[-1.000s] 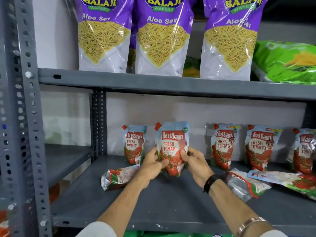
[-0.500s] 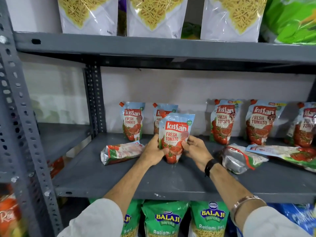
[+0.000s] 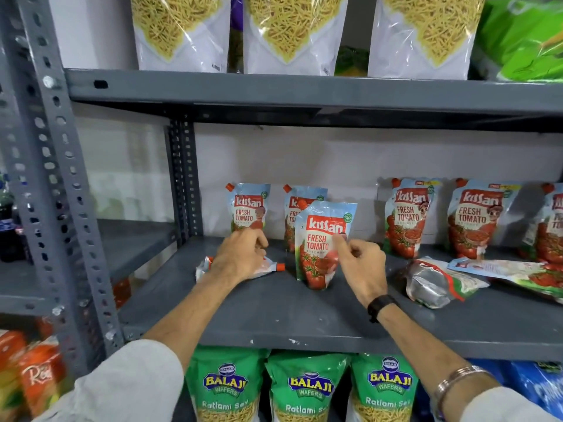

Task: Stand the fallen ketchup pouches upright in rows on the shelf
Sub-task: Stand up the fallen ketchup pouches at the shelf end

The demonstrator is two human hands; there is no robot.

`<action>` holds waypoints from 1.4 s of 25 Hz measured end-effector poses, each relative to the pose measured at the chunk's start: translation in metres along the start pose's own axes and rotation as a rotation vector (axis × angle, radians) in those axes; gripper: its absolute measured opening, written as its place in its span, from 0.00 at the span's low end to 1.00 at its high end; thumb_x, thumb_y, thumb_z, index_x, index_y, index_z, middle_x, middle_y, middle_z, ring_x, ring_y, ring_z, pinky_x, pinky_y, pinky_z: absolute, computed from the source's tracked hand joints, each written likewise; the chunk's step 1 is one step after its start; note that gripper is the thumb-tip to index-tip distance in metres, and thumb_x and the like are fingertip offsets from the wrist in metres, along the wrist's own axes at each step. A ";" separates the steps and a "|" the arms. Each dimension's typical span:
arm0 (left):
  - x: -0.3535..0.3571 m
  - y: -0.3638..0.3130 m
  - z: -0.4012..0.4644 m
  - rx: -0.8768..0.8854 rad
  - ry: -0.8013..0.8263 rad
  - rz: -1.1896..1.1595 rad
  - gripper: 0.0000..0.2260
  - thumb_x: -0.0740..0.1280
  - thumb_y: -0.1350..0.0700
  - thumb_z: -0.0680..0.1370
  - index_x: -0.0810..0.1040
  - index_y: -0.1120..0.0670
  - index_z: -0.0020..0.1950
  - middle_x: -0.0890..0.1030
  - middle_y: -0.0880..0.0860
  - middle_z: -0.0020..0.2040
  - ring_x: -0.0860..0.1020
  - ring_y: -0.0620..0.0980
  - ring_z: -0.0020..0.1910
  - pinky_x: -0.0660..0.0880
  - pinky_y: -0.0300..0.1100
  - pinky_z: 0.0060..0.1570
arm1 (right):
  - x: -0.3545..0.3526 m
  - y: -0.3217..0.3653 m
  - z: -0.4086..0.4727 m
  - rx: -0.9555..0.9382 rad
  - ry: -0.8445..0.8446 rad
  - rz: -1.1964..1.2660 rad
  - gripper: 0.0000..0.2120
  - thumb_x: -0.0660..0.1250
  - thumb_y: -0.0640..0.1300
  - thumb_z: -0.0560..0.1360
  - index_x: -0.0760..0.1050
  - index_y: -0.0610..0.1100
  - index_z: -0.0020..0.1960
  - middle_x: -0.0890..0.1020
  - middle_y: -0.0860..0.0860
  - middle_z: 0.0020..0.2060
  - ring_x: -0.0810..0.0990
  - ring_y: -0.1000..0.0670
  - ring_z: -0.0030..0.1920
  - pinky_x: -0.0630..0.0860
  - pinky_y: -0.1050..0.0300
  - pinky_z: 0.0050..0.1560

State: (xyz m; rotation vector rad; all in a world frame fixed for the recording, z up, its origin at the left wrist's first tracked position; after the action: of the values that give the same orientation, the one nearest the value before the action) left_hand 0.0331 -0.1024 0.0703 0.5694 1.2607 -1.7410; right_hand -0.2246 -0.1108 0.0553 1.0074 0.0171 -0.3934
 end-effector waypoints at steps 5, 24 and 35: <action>-0.004 0.028 -0.005 -0.018 0.298 0.691 0.32 0.72 0.33 0.69 0.78 0.52 0.65 0.80 0.52 0.62 0.77 0.55 0.62 0.74 0.50 0.57 | 0.071 0.029 -0.025 0.024 0.272 -0.123 0.21 0.68 0.54 0.76 0.79 0.41 0.31 0.84 0.48 0.26 0.80 0.54 0.25 0.80 0.54 0.31; -0.049 0.057 -0.006 -0.207 0.073 -1.160 0.09 0.64 0.53 0.83 0.83 0.50 0.58 0.88 0.53 0.57 0.85 0.53 0.57 0.80 0.54 0.61 | 0.162 0.058 -0.046 0.420 0.751 0.673 0.17 0.66 0.47 0.80 0.76 0.43 0.67 0.84 0.45 0.62 0.82 0.43 0.63 0.76 0.42 0.66; -0.055 0.052 -0.013 -0.048 0.186 -0.693 0.33 0.81 0.65 0.68 0.69 0.48 0.67 0.82 0.48 0.61 0.79 0.50 0.64 0.76 0.52 0.68 | 0.155 0.068 -0.027 0.250 0.433 0.361 0.14 0.67 0.38 0.79 0.78 0.39 0.64 0.86 0.45 0.55 0.85 0.48 0.52 0.84 0.52 0.50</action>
State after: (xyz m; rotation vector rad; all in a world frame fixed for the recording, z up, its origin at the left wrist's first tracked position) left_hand 0.1040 -0.0740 0.0816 0.2779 1.7681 -2.2424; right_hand -0.0536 -0.1057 0.0664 1.2999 0.1772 0.1615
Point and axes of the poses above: each hand's wrist, its own z-axis towards the middle knuckle, its own x-axis out of the palm, y = z × x, the point moved 6 cm from there along z, towards the middle knuckle
